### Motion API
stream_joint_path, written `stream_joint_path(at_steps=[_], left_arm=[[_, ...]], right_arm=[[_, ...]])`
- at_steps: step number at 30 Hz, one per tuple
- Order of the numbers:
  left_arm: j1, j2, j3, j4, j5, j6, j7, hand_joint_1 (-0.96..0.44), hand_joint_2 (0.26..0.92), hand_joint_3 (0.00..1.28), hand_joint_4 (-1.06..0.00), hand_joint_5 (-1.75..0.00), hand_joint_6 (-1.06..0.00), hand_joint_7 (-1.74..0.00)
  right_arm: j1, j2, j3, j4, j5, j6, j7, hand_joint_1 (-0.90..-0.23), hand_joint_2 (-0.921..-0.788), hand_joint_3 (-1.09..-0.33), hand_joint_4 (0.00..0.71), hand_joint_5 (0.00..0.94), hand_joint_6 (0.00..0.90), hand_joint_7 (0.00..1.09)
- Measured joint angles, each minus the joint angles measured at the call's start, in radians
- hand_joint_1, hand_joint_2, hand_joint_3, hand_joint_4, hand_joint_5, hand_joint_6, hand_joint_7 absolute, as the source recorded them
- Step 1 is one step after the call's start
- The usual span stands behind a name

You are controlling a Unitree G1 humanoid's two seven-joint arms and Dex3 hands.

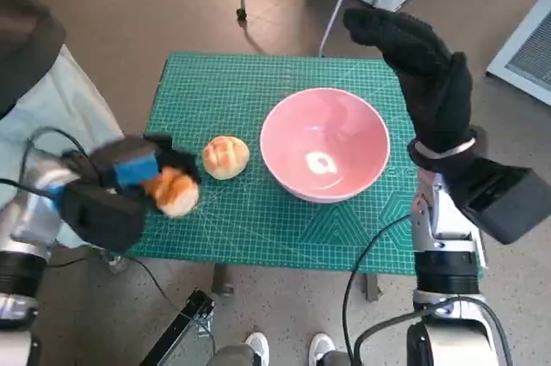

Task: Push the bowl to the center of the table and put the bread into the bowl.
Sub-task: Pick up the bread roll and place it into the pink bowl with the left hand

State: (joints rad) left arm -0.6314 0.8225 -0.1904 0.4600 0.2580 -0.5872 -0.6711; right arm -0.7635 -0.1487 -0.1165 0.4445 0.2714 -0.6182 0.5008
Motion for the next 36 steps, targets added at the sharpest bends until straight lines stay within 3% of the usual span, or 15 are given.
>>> stream_joint_path(at_steps=[8,18,25,28,31,34,36], left_arm=[[-0.072,-0.035,0.047,-0.159,-0.063,0.093,-0.014,0.00,0.921,0.18,-0.45,-1.36,-0.62,-1.22],[-0.262,-0.212,0.002,-0.206,-0.046,0.153,0.017,0.00,0.920,0.17,-0.46,-1.34,-0.62,-1.24],[-0.371,-0.329,-0.084,-0.100,0.027,0.135,0.032,0.00,0.920,0.18,-0.48,-1.27,-0.60,-1.32],[-0.403,-0.369,-0.113,-0.030,0.061,0.129,0.044,0.00,0.919,0.17,-0.47,-1.44,-0.63,-1.12],[-0.423,-0.400,-0.134,0.040,0.089,0.125,0.058,0.00,0.920,0.17,-0.46,-1.51,-0.64,-1.05],[-0.434,-0.422,-0.150,0.115,0.109,0.120,0.077,0.00,0.920,0.17,-0.47,-1.49,-0.63,-1.07],[-0.441,-0.439,-0.157,0.163,0.122,0.122,0.086,0.00,0.921,0.22,-0.42,-1.47,-0.55,-1.22]], right_arm=[[0.000,-0.005,-0.003,0.007,0.003,0.000,0.001,-0.665,-0.921,-0.783,0.235,0.056,-0.001,0.78],[0.000,-0.005,-0.002,0.005,0.014,0.004,0.006,-0.681,-0.921,-0.778,0.237,0.061,-0.001,0.78],[0.001,-0.005,-0.001,-0.006,0.023,0.013,0.007,-0.694,-0.921,-0.759,0.232,0.062,-0.001,0.78],[0.005,-0.005,-0.002,-0.009,0.031,0.013,0.007,-0.701,-0.921,-0.745,0.229,0.063,-0.001,0.79],[0.009,-0.004,-0.002,-0.009,0.038,0.013,0.007,-0.701,-0.921,-0.739,0.230,0.065,-0.001,0.79],[0.014,-0.004,-0.001,-0.010,0.039,0.013,0.007,-0.701,-0.921,-0.737,0.230,0.066,-0.001,0.80],[0.017,-0.004,-0.001,-0.012,0.040,0.013,0.007,-0.701,-0.921,-0.735,0.231,0.067,-0.001,0.80]])
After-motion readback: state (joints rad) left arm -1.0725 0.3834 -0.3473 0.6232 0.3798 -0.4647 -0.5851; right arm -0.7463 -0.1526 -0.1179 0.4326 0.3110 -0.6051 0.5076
